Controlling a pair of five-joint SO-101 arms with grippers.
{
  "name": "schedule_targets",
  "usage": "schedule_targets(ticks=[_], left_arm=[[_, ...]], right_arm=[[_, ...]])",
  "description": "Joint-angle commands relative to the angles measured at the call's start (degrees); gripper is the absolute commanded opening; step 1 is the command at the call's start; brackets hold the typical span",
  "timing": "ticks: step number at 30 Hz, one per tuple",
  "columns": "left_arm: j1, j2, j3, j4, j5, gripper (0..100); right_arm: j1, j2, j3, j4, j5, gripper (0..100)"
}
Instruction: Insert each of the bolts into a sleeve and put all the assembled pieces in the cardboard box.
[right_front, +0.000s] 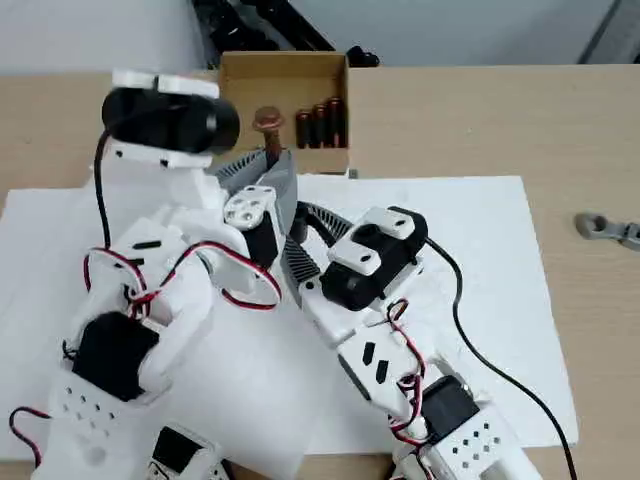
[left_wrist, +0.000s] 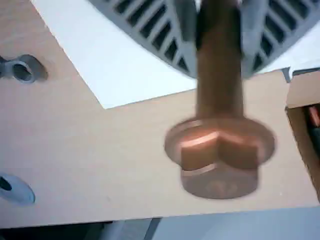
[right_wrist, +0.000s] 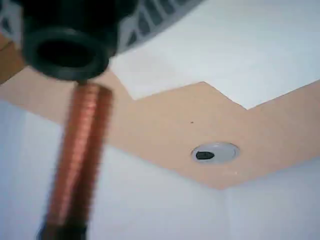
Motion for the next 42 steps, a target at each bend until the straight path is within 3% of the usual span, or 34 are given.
schedule_targets(ticks=[1, 10, 28, 42], left_arm=[[0.18, -2.11, -0.13, -2.55, 0.26, 0], [3.16, -2.11, -0.22, -2.64, 0.18, 0], [0.79, -2.11, 6.64, -7.03, -1.85, 0], [3.60, -2.55, 6.29, -0.09, -1.76, 0]], right_arm=[[-0.57, -0.84, -0.70, -1.45, 0.70, 0.4], [-0.57, -0.84, -0.70, -1.27, 0.53, 0.4], [-0.57, -1.01, -0.70, -1.10, 0.44, 0.4], [-0.57, -0.84, -0.70, -1.10, 0.44, 0.4]])
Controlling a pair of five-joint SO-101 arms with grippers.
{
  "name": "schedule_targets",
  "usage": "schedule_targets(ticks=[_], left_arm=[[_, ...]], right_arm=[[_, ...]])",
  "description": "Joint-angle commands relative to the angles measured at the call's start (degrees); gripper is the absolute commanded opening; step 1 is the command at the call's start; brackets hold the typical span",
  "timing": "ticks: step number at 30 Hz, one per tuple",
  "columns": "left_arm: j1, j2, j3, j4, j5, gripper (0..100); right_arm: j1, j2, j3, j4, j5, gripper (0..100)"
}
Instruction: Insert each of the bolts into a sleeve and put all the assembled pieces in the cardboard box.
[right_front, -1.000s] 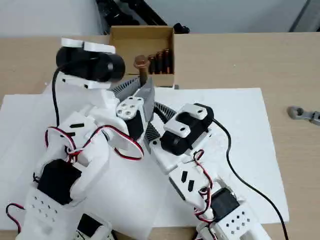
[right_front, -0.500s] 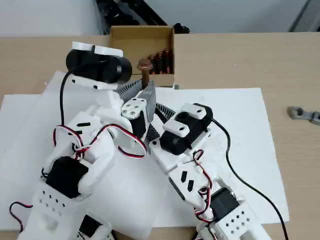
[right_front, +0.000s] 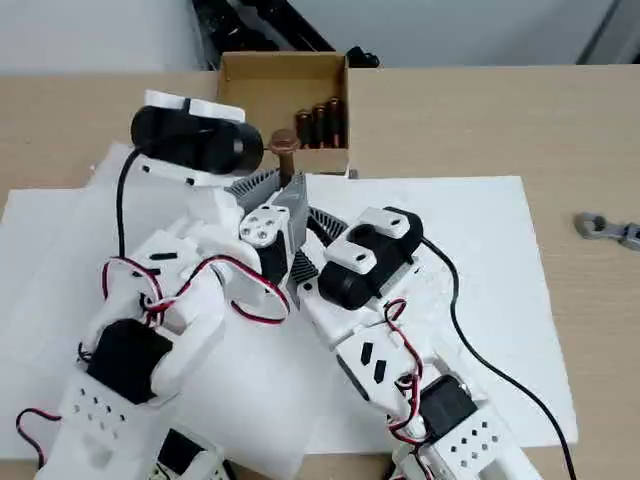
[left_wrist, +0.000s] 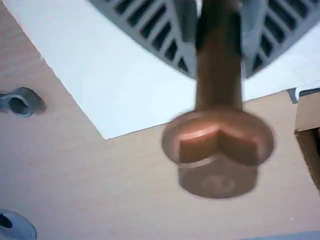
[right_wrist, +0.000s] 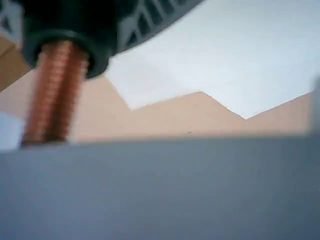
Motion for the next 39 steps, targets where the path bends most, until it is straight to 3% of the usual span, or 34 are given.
schedule_targets(ticks=[1, 14, 20, 28, 34, 39], left_arm=[[0.88, -0.62, -0.75, 1.76, 0.00, 0], [3.34, -0.09, -0.31, 2.20, -0.09, 0], [3.43, -0.18, 2.15, 2.37, -3.87, 1], [2.90, -0.18, 2.33, 2.37, 0.62, 14], [2.81, -0.18, 2.15, 3.87, 0.00, 15], [-1.49, -0.18, 2.07, 5.19, 0.00, 17]], right_arm=[[-0.22, -0.92, -0.88, -1.19, 0.44, 0.4], [-0.22, -0.92, -0.88, -1.19, 0.44, 0.4], [-0.22, -0.92, -0.88, -1.19, 0.44, 0.4], [-0.31, -0.84, -0.97, -0.22, 0.44, 0.4], [-0.31, -0.92, -3.16, 2.51, 0.35, 0.4], [-0.22, -0.84, -3.43, 2.51, 0.35, 0.4]])
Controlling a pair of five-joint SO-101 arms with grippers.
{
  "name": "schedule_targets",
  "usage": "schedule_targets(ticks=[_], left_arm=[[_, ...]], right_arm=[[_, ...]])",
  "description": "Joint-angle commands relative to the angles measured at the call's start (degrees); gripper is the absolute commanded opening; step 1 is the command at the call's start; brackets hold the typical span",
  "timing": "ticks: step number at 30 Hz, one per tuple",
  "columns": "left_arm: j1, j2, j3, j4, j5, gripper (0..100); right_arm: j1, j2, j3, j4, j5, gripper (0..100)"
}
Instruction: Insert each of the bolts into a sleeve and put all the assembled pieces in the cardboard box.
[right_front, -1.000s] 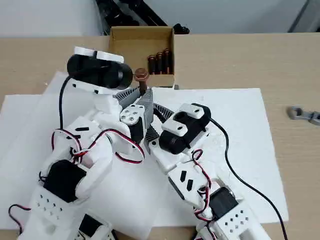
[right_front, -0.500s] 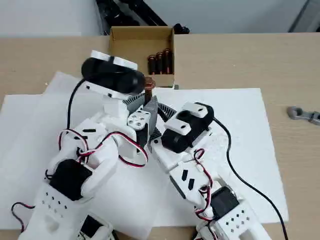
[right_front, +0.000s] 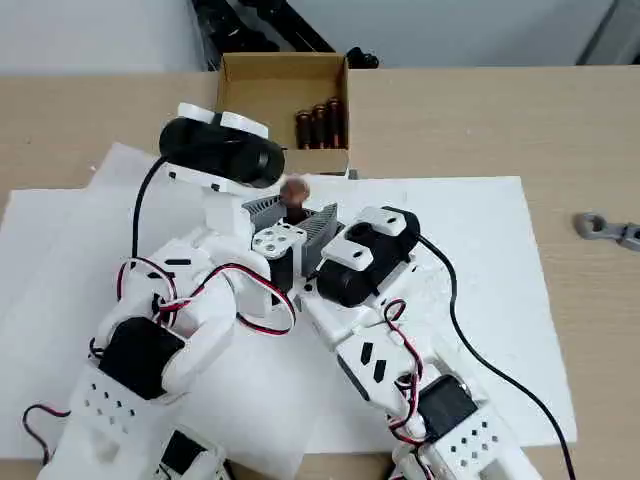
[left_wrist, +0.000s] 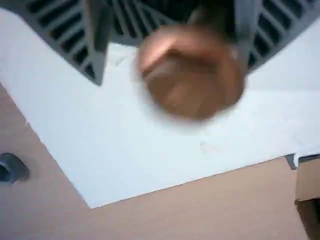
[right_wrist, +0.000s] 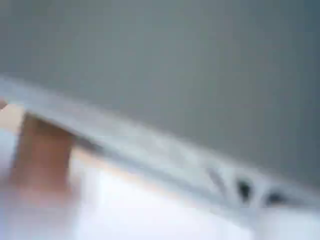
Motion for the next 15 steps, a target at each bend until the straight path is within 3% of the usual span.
schedule_targets(ticks=[1, 9, 15], left_arm=[[-3.43, -0.18, -0.48, 0.35, 0.18, 17], [-6.42, -0.62, -1.36, 3.25, -1.14, 18], [-8.09, -0.35, -11.91, 8.35, -4.57, 11]], right_arm=[[-0.31, -0.75, -3.34, -0.04, 0.35, 0.4], [-0.04, -0.66, -4.22, -0.48, 0.35, 0.4], [6.73, 8.13, -12.48, -0.57, 0.26, 0.4]])
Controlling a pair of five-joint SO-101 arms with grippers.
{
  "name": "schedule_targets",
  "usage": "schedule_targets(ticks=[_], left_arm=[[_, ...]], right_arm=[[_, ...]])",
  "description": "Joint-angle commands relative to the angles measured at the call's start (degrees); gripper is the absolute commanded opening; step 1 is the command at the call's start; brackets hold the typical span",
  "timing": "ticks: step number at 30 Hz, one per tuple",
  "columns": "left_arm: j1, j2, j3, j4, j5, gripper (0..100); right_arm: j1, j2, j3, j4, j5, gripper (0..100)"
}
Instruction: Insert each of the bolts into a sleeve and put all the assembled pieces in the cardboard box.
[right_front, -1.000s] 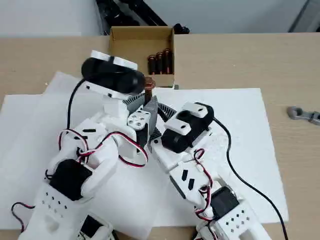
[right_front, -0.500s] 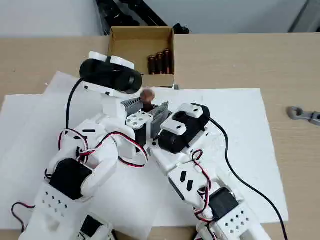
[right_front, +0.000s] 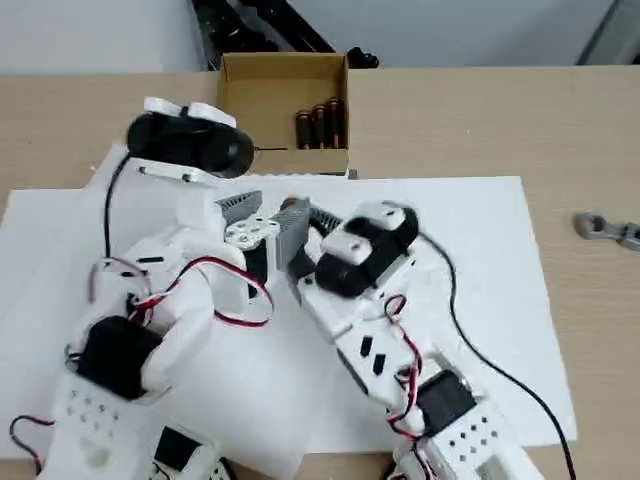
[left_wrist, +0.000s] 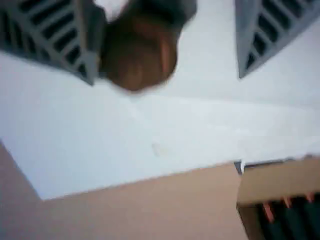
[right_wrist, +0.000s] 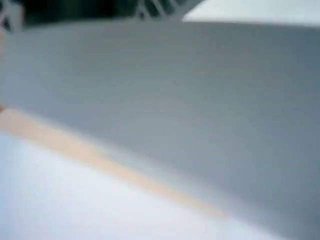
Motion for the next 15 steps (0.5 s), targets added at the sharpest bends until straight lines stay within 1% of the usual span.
schedule_targets(ticks=[1, 3, 4, 7, 15], left_arm=[[-2.55, -0.53, -5.85, 1.14, -5.19, 8], [-4.48, -0.53, -5.85, 1.05, -9.49, 2], [-5.80, -0.53, -5.67, 1.32, -10.90, 0], [-9.41, -0.62, -5.23, 3.69, -11.69, 1], [-19.34, -0.62, -5.14, 12.57, -12.48, 1]], right_arm=[[4.79, 7.08, -10.99, -0.66, 0.18, 0.4], [5.49, 13.76, -16.70, -0.66, 0.09, 0.4], [5.49, 17.19, -19.60, -0.66, 0.09, 0.4], [5.49, 27.47, -27.78, -1.27, 0.00, 0.4], [5.67, 52.62, -45.54, -9.19, 0.09, 0.4]])
